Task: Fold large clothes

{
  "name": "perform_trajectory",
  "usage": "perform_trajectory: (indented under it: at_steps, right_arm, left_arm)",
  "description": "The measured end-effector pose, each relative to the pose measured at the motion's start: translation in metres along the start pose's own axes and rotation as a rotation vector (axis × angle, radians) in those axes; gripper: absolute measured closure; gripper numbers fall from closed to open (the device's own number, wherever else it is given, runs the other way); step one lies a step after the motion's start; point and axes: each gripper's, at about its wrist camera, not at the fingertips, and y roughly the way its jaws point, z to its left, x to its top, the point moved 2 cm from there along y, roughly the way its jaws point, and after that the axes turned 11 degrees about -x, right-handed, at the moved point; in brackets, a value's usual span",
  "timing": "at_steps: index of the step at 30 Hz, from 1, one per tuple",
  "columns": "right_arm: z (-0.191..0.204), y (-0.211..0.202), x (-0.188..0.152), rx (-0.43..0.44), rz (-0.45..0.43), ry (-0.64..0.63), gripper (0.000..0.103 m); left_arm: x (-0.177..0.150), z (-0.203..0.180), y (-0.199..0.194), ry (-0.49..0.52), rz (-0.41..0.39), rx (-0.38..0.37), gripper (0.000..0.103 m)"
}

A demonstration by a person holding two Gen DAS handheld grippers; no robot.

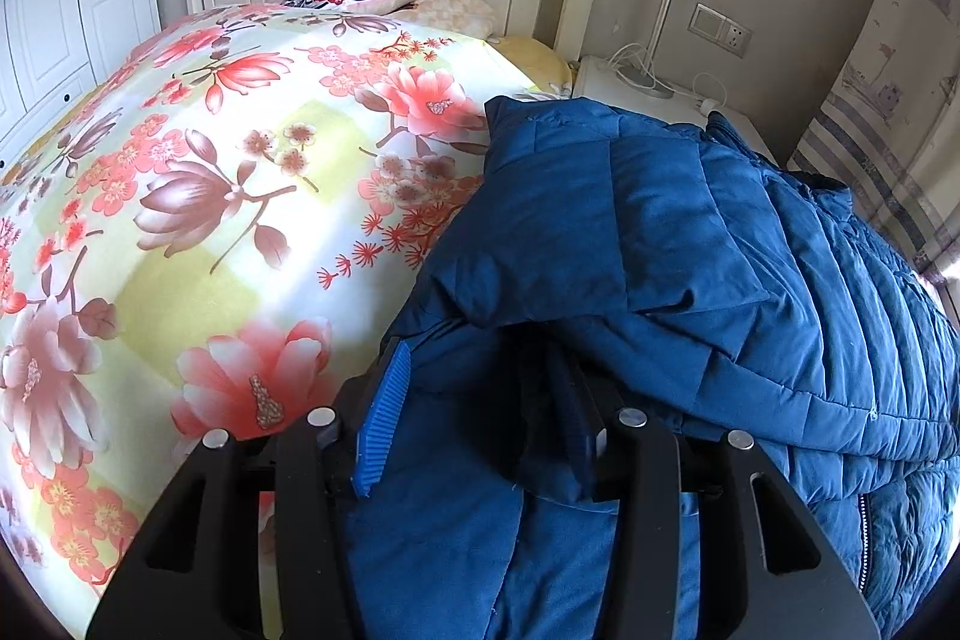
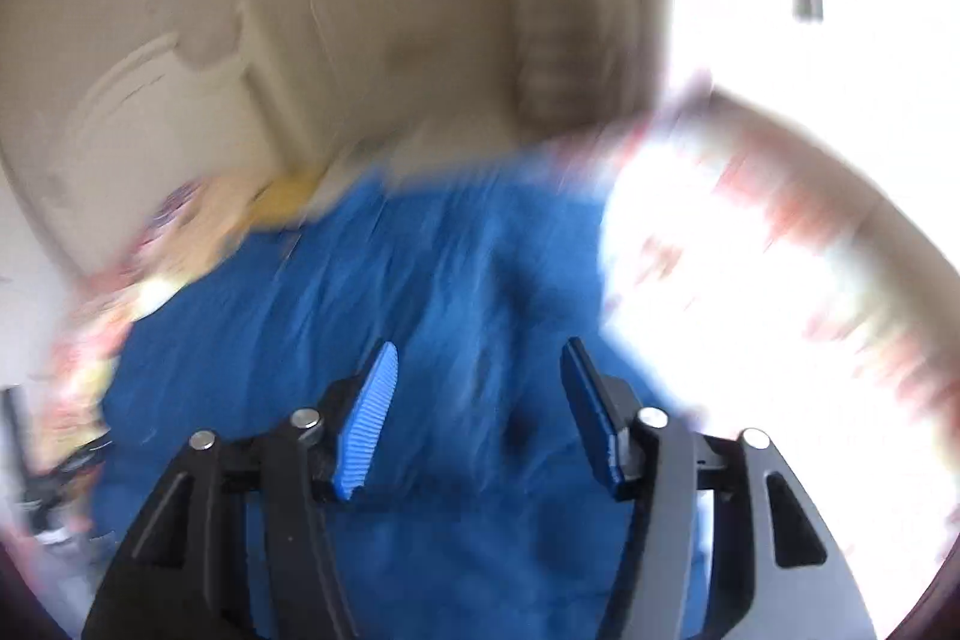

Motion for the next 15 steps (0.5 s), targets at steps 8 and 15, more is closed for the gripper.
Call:
perform_trajectory:
  at_steps: [8,15]
  right_arm:
    - [0.083,0.010,-0.001,0.096,-0.017,-0.310,0.030]
    - [0.092,0.061,-0.035,0.033,0.126,-0.393,0.025]
  left_arm:
    - [0.001,-0.001,0.000,0.009,0.000,0.012,0.059]
    - [0.001,-0.002,0.000,0.014,0.000,0.018,0.058]
